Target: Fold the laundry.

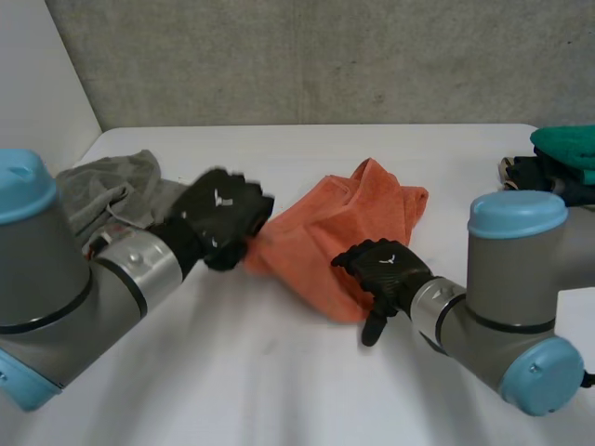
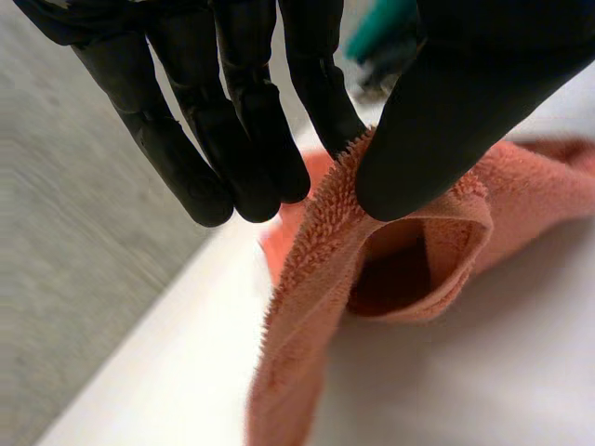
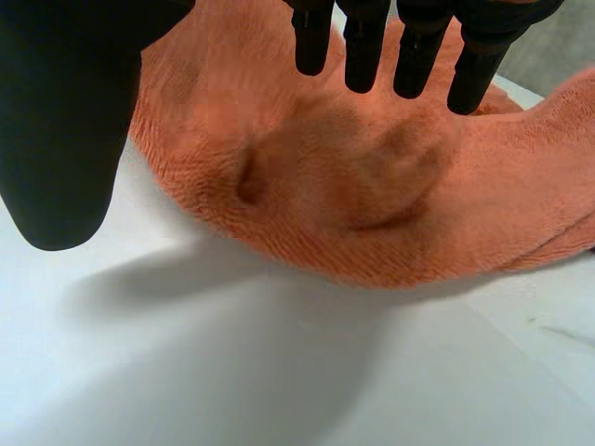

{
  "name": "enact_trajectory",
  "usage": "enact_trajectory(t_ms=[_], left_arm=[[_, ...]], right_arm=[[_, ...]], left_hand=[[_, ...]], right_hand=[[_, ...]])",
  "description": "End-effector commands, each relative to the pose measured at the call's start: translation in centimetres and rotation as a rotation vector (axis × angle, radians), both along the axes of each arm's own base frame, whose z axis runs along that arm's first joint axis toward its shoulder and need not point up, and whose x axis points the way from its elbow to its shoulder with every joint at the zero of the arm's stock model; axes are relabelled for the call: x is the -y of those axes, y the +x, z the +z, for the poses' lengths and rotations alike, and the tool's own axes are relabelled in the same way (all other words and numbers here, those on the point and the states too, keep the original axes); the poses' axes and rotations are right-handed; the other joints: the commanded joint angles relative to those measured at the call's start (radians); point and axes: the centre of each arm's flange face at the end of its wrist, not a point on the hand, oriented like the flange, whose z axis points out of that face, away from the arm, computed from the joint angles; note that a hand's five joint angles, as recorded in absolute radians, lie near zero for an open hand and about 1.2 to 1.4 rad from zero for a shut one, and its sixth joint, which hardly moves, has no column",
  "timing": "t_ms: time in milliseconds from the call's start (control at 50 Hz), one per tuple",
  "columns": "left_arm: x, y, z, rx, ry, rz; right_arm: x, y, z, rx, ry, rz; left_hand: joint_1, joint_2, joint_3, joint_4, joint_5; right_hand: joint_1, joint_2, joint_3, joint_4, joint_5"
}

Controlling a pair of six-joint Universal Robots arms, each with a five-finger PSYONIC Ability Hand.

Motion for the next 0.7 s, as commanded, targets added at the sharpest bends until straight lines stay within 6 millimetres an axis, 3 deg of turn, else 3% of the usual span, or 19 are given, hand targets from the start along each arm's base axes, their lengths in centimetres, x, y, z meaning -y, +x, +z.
enact_trajectory(t_ms=[20, 60, 100, 120, 200, 220, 240, 300, 320, 380, 400, 480, 520, 560, 620, 680, 700], left_arm=[[-1.0, -1.1, 4.7, -0.136, -0.044, 0.037], [-1.1, -1.2, 5.5, -0.154, -0.054, 0.041], [-1.3, -1.3, 6.7, -0.179, -0.068, 0.049], [-1.4, -1.3, 7.0, -0.184, -0.071, 0.052], [-1.5, -1.1, 8.2, -0.202, -0.072, 0.07], [-1.7, -1.0, 8.5, -0.204, -0.069, 0.069], [-2.0, -0.9, 8.8, -0.205, -0.064, 0.07], [-2.4, -0.5, 9.5, -0.211, -0.062, 0.071], [-2.6, -0.3, 10.0, -0.221, -0.065, 0.074], [-2.9, 0.2, 10.8, -0.239, -0.069, 0.084], [-3.0, 0.5, 11.2, -0.257, -0.071, 0.092], [-3.4, 1.0, 11.8, -0.301, -0.053, 0.095], [-3.5, 1.1, 11.7, -0.307, -0.043, 0.094], [-3.7, 1.0, 11.0, -0.306, -0.014, 0.094], [-3.4, 1.0, 9.4, -0.286, 0.034, 0.103], [-2.7, 0.7, 7.3, -0.254, 0.078, 0.114], [-2.3, 0.4, 5.7, -0.229, 0.113, 0.123]], right_arm=[[1.3, 1.3, -1.9, 0.093, -0.035, -0.097], [1.7, 1.4, -2.3, 0.1, -0.05, -0.122], [2.5, 1.5, -2.3, 0.109, -0.088, -0.168], [2.8, 1.4, -2.2, 0.109, -0.102, -0.188], [3.7, 0.2, 0.0, 0.098, -0.18, -0.294], [3.9, -0.1, 1.0, 0.106, -0.208, -0.31], [4.3, -0.7, 4.0, 0.142, -0.282, -0.32], [5.1, -1.9, 9.4, 0.183, -0.431, -0.3], [5.3, -2.5, 12.6, 0.183, -0.527, -0.258], [5.5, -2.9, 15.5, 0.152, -0.618, -0.163], [5.5, -2.8, 17.4, 0.143, -0.67, -0.093], [6.4, -2.7, 20.2, 0.134, -0.695, -0.019], [7.2, -2.7, 20.5, 0.123, -0.678, -0.022], [8.2, -2.0, 19.4, 0.096, -0.616, -0.009], [8.3, -0.5, 17.5, 0.051, -0.527, 0.035], [7.6, 0.6, 16.0, 0.008, -0.473, 0.081], [7.1, 1.0, 15.2, -0.017, -0.448, 0.103]], left_hand=[[0.24, 0.202, 0.21, 0.203, 0.232], [0.24, 0.202, 0.21, 0.203, 0.232], [0.24, 0.202, 0.21, 0.203, 0.232], [0.24, 0.202, 0.21, 0.203, 0.232], [0.24, 0.202, 0.21, 0.203, 0.232], [0.24, 0.202, 0.21, 0.203, 0.232], [0.24, 0.202, 0.21, 0.203, 0.232], [0.24, 0.202, 0.21, 0.203, 0.232], [0.24, 0.202, 0.21, 0.203, 0.232], [0.24, 0.202, 0.21, 0.203, 0.232], [0.24, 0.202, 0.21, 0.203, 0.232], [0.24, 0.202, 0.21, 0.203, 0.232], [0.24, 0.202, 0.21, 0.203, 0.232], [0.24, 0.202, 0.21, 0.203, 0.232], [0.234, 0.196, 0.204, 0.197, 0.226], [-0.319, -0.357, -0.349, -0.356, -0.327], [-0.562, -0.6, -0.592, -0.599, -0.57]], right_hand=[[0.277, 0.277, 0.278, 0.276, 0.269], [0.438, 0.439, 0.439, 0.438, 0.43], [1.015, 1.015, 1.016, 1.014, 1.007], [1.163, 1.164, 1.164, 1.163, 1.155], [1.165, 1.165, 1.166, 1.164, 1.157], [1.165, 1.165, 1.166, 1.164, 1.157], [1.165, 1.165, 1.166, 1.164, 1.157], [1.165, 1.165, 1.166, 1.164, 1.157], [1.165, 1.165, 1.166, 1.164, 1.157], [1.165, 1.165, 1.166, 1.164, 1.157], [1.165, 1.165, 1.166, 1.164, 1.157], [1.165, 1.165, 1.166, 1.164, 1.157], [1.165, 1.165, 1.166, 1.164, 1.157], [1.165, 1.165, 1.166, 1.164, 1.157], [1.165, 1.165, 1.166, 1.164, 1.157], [1.165, 1.165, 1.166, 1.164, 1.157], [1.165, 1.165, 1.166, 1.164, 1.157]])
